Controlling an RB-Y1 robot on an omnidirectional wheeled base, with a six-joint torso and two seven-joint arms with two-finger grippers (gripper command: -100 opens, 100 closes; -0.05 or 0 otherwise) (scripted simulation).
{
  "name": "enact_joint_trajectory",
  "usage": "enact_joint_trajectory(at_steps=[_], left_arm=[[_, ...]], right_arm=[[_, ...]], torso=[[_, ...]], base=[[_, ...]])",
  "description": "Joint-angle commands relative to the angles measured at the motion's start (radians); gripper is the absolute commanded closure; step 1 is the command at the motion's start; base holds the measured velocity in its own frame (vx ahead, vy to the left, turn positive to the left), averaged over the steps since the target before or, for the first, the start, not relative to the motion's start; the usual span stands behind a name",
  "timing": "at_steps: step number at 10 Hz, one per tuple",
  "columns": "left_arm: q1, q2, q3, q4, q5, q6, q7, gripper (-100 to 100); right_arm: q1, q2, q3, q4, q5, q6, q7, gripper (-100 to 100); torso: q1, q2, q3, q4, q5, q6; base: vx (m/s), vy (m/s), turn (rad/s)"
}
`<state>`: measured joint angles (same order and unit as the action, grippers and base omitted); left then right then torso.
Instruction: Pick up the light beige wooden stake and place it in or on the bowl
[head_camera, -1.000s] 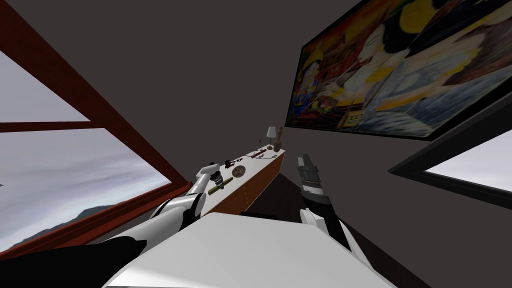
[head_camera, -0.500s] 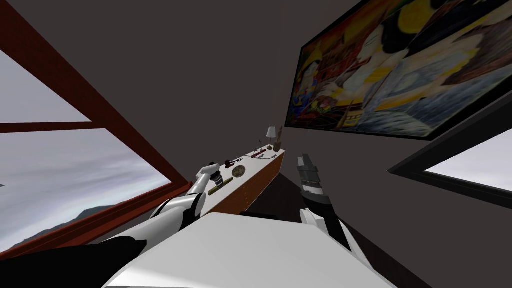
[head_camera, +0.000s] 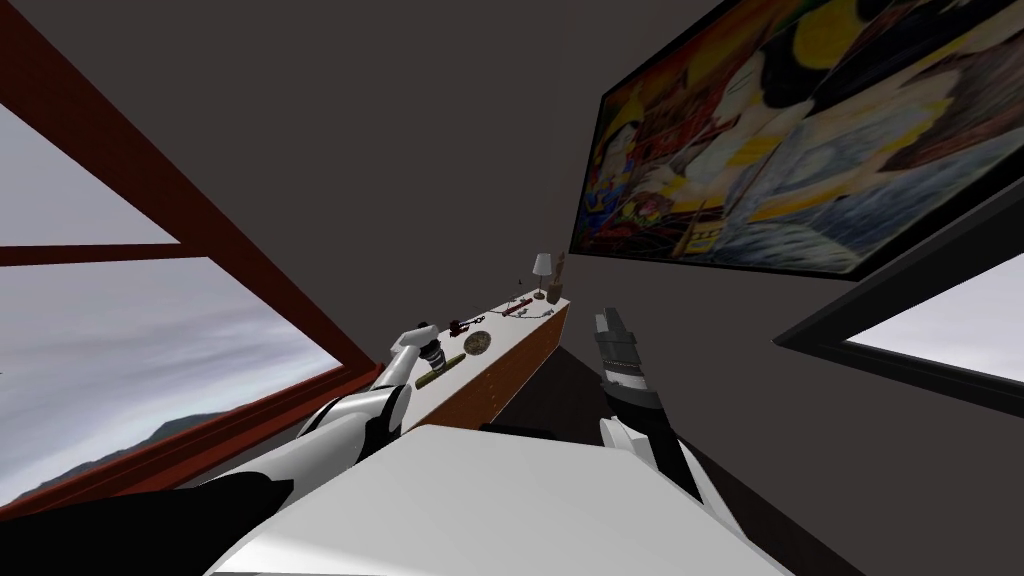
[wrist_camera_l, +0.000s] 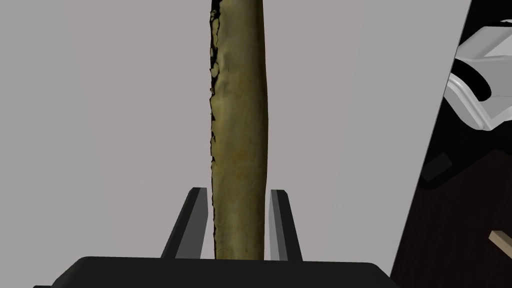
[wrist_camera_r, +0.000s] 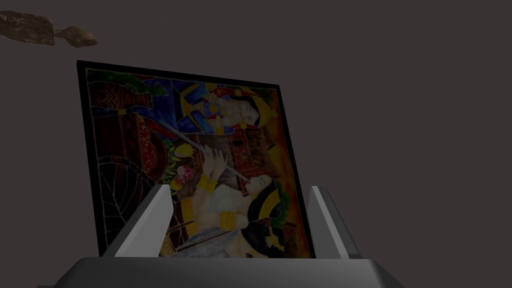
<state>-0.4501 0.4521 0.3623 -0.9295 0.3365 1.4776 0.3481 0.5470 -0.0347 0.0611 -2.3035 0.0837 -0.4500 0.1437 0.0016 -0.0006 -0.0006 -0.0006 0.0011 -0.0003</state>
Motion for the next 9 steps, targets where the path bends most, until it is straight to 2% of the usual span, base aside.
enact_joint_trajectory(at_steps=[1, 2, 9], left_arm=[[0.0, 0.0, 0.0, 0.0, 0.0, 0.0, 0.0, 0], [-0.008, 0.009, 0.006, -0.015, 0.003, 0.033, 0.012, 100], [-0.042, 0.046, 0.027, -0.069, 0.012, 0.152, 0.055, 100]], right_arm=[[0.0, 0.0, 0.0, 0.0, 0.0, 0.0, 0.0, 0], [0.0, 0.0, 0.0, 0.0, 0.0, 0.0, 0.0, 0], [0.0, 0.0, 0.0, 0.0, 0.0, 0.0, 0.0, 0]], torso=[[0.0, 0.0, 0.0, 0.0, 0.0, 0.0], [0.0, 0.0, 0.0, 0.0, 0.0, 0.0], [-0.007, -0.008, -0.004, 0.0, -0.001, 0.004]], base=[[0.0, 0.0, 0.0], [0.03, -0.053, -0.046], [0.072, -0.068, -0.041]])
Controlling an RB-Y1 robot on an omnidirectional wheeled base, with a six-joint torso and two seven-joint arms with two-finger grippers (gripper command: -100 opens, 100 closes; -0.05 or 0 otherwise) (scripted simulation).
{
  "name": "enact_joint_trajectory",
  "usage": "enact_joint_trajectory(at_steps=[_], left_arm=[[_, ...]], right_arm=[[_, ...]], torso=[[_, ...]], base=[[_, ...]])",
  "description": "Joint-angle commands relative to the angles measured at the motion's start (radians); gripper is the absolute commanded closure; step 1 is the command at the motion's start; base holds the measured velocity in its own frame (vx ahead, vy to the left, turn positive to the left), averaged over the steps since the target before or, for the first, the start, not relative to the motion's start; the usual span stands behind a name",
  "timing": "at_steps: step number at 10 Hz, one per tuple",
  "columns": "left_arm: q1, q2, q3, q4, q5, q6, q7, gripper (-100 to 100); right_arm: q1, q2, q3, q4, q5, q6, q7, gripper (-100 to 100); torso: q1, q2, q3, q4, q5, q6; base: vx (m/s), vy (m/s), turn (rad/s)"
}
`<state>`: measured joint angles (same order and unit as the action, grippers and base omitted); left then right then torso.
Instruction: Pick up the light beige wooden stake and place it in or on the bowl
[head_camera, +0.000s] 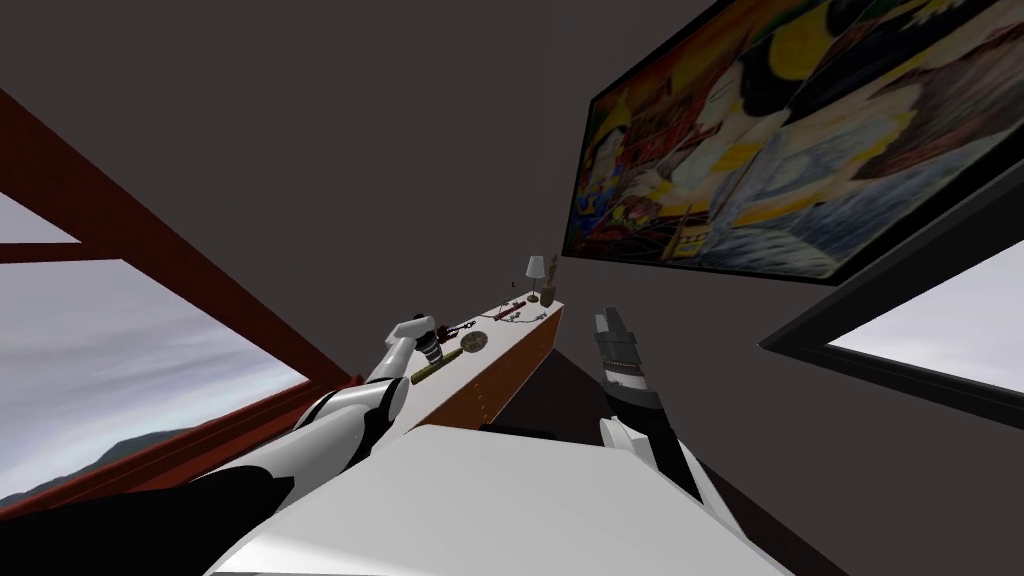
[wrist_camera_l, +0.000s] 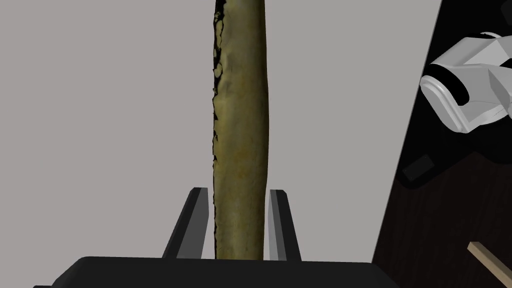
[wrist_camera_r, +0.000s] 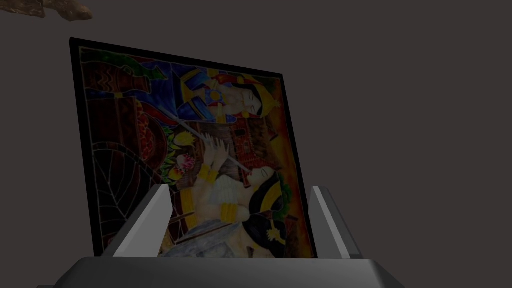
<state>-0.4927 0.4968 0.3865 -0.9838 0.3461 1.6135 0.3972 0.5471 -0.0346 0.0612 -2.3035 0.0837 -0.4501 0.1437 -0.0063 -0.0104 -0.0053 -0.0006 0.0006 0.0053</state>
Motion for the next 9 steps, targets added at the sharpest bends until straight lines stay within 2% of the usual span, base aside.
enact_joint_trajectory(at_steps=[1, 6, 9], left_arm=[[-0.003, 0.005, 0.005, -0.021, 0.003, 0.03, 0.011, 100], [-0.016, 0.019, 0.014, -0.042, 0.007, 0.078, 0.029, 100], [-0.029, 0.034, 0.023, -0.064, 0.01, 0.127, 0.047, 100]], right_arm=[[0.0, 0.0, 0.0, 0.0, 0.0, 0.0, 0.0, 0], [0.0, 0.0, 0.0, 0.0, 0.0, 0.0, 0.0, 0], [0.0, 0.0, 0.0, 0.0, 0.0, 0.0, 0.0, 0]], torso=[[0.0, 0.0, 0.0, 0.0, 0.0, 0.0], [0.001, 0.002, 0.001, 0.001, 0.0, 0.0], [-0.002, -0.002, -0.001, 0.0, 0.0, 0.002]], base=[[0.035, -0.045, 0.071], [0.018, -0.042, -0.002], [0.079, -0.075, -0.08]])
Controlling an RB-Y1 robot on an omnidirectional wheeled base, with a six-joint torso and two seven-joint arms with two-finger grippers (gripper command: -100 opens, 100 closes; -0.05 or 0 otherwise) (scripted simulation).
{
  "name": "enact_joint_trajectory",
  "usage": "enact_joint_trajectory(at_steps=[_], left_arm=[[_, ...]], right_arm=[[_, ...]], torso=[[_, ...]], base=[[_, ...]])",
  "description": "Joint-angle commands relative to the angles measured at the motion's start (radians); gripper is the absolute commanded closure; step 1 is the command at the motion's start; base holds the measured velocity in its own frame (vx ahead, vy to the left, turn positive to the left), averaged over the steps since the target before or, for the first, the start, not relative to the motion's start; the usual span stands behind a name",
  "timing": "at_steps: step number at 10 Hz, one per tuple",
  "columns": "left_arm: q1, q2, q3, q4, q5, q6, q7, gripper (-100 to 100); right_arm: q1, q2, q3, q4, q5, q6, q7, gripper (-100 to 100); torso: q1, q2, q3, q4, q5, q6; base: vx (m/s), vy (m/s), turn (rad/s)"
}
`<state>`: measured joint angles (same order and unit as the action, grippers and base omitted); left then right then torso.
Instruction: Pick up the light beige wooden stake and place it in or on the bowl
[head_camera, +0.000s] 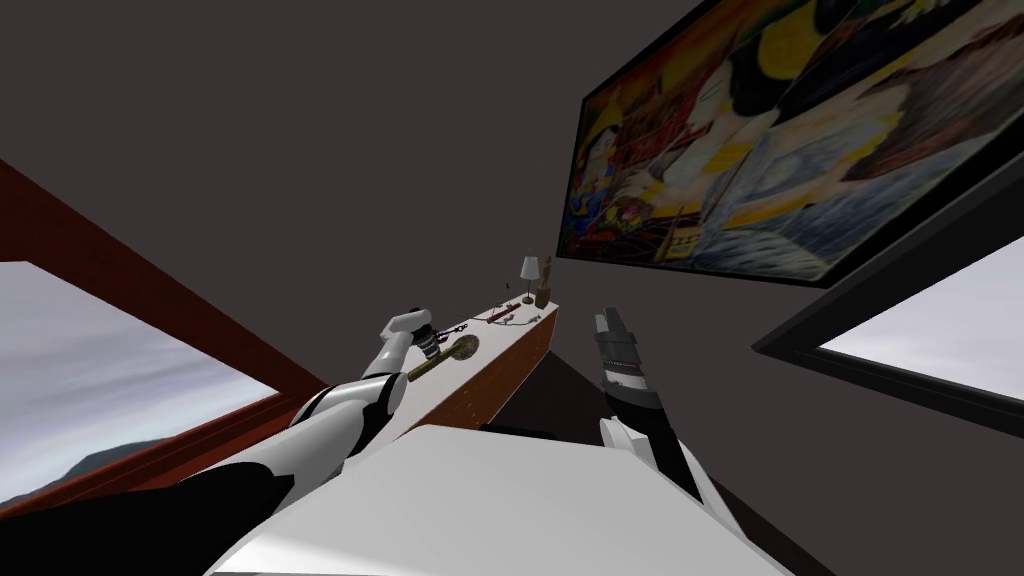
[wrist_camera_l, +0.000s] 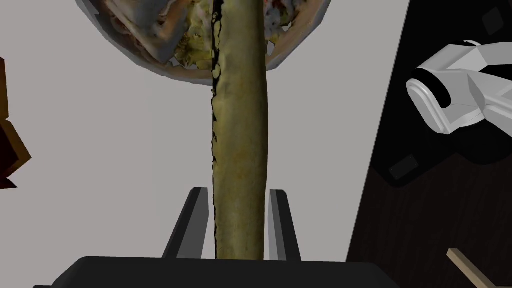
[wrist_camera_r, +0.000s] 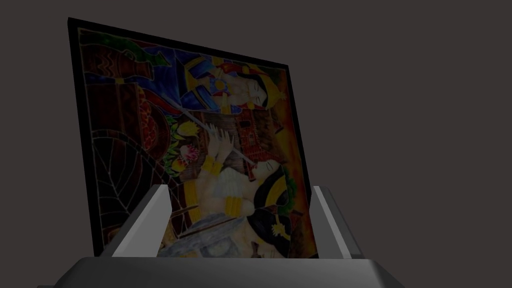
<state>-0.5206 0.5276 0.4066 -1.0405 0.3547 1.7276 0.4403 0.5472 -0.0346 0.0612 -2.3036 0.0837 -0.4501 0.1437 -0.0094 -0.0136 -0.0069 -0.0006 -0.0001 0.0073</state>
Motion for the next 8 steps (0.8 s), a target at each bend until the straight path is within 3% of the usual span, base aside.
enact_joint_trajectory(at_steps=[1, 3, 4, 8], left_arm=[[-0.005, 0.009, 0.005, -0.014, 0.002, 0.029, 0.01, 100], [-0.004, 0.009, 0.007, -0.023, 0.003, 0.037, 0.014, 100], [-0.006, 0.009, 0.007, -0.025, 0.003, 0.041, 0.016, -100], [-0.006, 0.009, 0.007, -0.025, 0.003, 0.04, 0.016, -100]], right_arm=[[0.0, 0.0, 0.0, 0.0, 0.0, 0.0, 0.0, 0], [0.0, 0.0, 0.0, 0.0, 0.0, 0.0, 0.0, 0], [0.0, 0.0, 0.0, 0.0, 0.0, 0.0, 0.0, 0], [0.0, 0.0, 0.0, 0.0, 0.0, 0.0, 0.0, 0]], torso=[[0.0, 0.0, 0.0, 0.0, 0.0, 0.0], [0.003, -0.002, -0.001, 0.0, 0.0, 0.001], [0.005, 0.002, 0.001, 0.0, 0.001, -0.001], [0.007, 0.007, 0.004, 0.001, 0.002, -0.001]], base=[[0.097, -0.061, -0.072], [0.089, -0.027, -0.069], [0.004, -0.006, 0.004], [0.0, 0.0, 0.0]])
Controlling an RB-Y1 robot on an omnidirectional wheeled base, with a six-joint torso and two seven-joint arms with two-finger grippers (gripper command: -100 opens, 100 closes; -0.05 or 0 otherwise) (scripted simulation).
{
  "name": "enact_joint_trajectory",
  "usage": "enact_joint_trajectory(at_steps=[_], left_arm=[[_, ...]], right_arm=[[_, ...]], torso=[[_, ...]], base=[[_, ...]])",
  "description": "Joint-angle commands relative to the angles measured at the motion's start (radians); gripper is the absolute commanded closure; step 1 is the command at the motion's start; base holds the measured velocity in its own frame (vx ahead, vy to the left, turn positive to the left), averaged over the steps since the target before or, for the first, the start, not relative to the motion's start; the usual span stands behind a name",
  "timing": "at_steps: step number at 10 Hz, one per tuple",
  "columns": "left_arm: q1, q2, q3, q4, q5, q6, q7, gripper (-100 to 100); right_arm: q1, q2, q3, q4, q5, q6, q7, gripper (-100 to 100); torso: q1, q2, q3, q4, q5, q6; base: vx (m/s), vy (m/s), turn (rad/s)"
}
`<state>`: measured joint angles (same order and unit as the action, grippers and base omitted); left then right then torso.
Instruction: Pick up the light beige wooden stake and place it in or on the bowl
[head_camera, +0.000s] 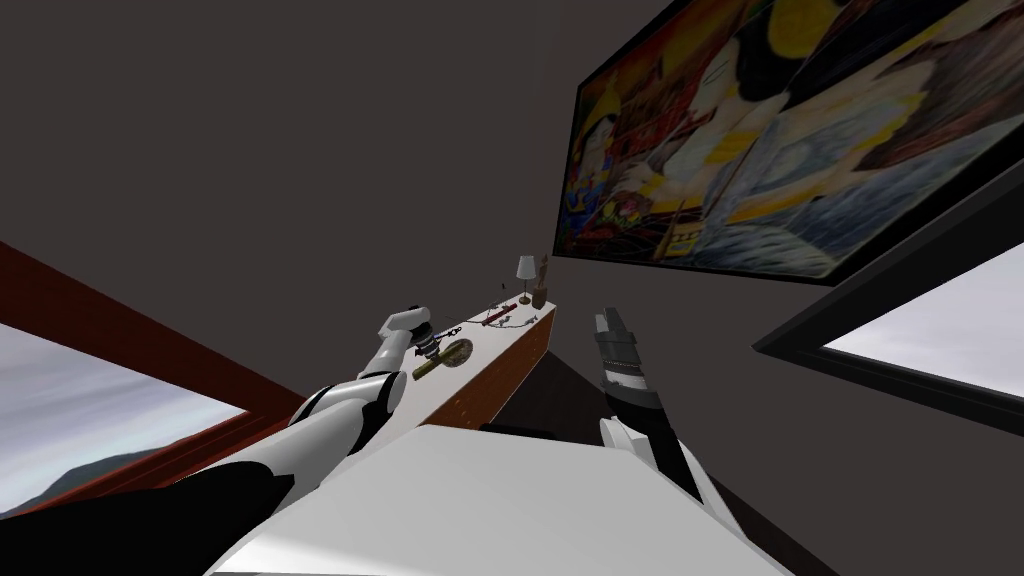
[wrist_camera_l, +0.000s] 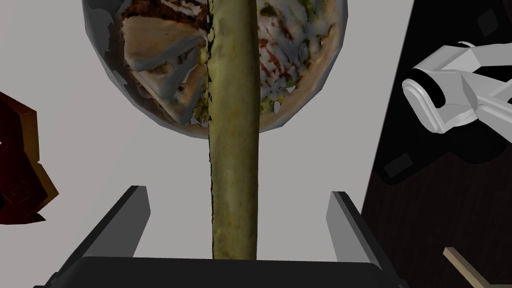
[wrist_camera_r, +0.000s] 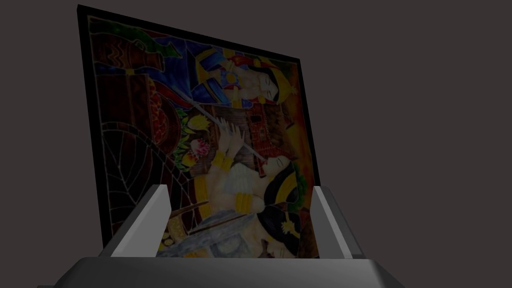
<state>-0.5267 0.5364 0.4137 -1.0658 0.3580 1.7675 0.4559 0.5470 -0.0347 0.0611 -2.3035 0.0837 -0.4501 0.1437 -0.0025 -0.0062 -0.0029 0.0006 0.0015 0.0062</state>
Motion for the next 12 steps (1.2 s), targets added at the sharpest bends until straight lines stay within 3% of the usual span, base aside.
enact_joint_trajectory(at_steps=[1, 2, 9, 10, 11, 12], left_arm=[[0.0, 0.0, 0.0, 0.0, 0.0, 0.0, 0.0, 0], [-0.01, 0.011, 0.005, -0.019, 0.004, 0.031, 0.006, -100], [-0.048, 0.055, 0.025, -0.095, 0.021, 0.156, 0.028, -100], [-0.037, 0.049, 0.025, -0.102, 0.02, 0.149, 0.028, -100], [-0.037, 0.049, 0.025, -0.105, 0.021, 0.155, 0.029, 0], [-0.037, 0.049, 0.025, -0.104, 0.021, 0.155, 0.029, 0]], right_arm=[[0.0, 0.0, 0.0, 0.0, 0.0, 0.0, 0.0, 0], [0.0, 0.0, 0.0, 0.0, 0.0, 0.0, 0.0, 0], [0.0, 0.0, 0.0, 0.0, 0.0, 0.0, 0.0, 0], [0.0, 0.0, 0.0, 0.0, 0.0, 0.0, 0.0, 0], [0.0, 0.0, 0.0, 0.0, 0.0, 0.0, 0.0, 0], [0.0, 0.0, 0.0, 0.0, 0.0, 0.0, 0.0, 0]], torso=[[0.0, 0.0, 0.0, 0.0, 0.0, 0.0], [0.0, 0.0, 0.0, 0.0, 0.0, 0.0], [0.0, 0.001, 0.001, 0.0, 0.0, 0.0], [0.0, 0.002, 0.001, 0.0, 0.0, 0.0], [0.0, 0.001, 0.001, 0.0, 0.0, 0.0], [0.0, 0.0, 0.0, 0.0, 0.0, 0.0]], base=[[0.0, 0.0, 0.0], [-0.009, -0.003, -0.008], [-0.017, -0.002, -0.006], [-0.008, 0.0, -0.001], [0.0, 0.0, 0.0], [0.0, 0.0, 0.0]])
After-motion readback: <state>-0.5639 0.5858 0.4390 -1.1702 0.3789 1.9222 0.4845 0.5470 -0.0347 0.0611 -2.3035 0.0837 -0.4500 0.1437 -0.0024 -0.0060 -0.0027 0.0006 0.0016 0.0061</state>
